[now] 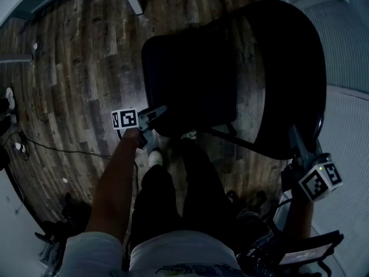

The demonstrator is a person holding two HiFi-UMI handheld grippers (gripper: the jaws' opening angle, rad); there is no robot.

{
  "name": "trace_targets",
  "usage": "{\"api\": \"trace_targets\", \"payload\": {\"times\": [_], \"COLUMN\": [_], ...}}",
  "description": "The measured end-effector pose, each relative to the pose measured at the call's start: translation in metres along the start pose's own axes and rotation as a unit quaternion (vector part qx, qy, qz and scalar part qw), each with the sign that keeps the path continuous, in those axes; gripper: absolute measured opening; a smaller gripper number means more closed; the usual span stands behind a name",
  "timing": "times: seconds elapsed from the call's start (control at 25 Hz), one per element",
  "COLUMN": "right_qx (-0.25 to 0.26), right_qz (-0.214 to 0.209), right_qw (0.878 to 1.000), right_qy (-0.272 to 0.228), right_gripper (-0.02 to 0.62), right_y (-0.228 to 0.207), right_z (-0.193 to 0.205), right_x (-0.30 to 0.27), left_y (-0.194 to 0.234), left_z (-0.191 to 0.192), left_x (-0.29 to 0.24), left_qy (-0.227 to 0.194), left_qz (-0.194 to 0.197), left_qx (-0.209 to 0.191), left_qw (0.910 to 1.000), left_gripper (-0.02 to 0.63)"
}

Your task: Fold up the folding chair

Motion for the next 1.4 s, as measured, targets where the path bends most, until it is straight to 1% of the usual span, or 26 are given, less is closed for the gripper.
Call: {"api": "trace_targets", "payload": {"times": [0.32, 0.64, 0.96, 1.2, 1.4], "right_qx": [0.033, 0.061, 0.062, 0.068, 0.07], "right_qz": [0.009, 0.012, 0.023, 0.029, 0.025], "right_qw": [0.999, 0.998, 0.998, 0.997, 0.997], "right_qy": [-0.001, 0.006, 0.002, 0.0, -0.008], "right_gripper": [0.074, 0.074, 0.074, 0.071, 0.071], "right_y": [0.011, 0.019, 0.014, 0.021, 0.028], "right_z": [-0.018, -0.025, -0.036, -0.044, -0.049], "right_x": [0.016, 0.022, 0.035, 0.041, 0.044], "left_y": [-0.049, -0.088, -0.128, -0.154, -0.176], "left_z": [0.007, 0.016, 0.023, 0.024, 0.027], "left_x": [-0.006, -0.017, -0.038, -0.045, -0.059], "left_qy": [0.004, 0.007, 0.014, 0.018, 0.024], "left_qz": [-0.017, -0.042, -0.06, -0.076, -0.09], "left_qx": [-0.004, -0.007, -0.015, -0.019, -0.022], "left_qw": [0.9998, 0.9991, 0.998, 0.9968, 0.9954], "left_gripper": [0.212, 0.196, 0.184, 0.178, 0.172]}}
Point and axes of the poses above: the fingertips, and each gripper's own axes: x backward along the fingers, y to its left, z out of its underside, the point moved 1 cm from there along x, backward along the fingers, and after that the axes turned 2 degrees about x, right-handed, at the moved point
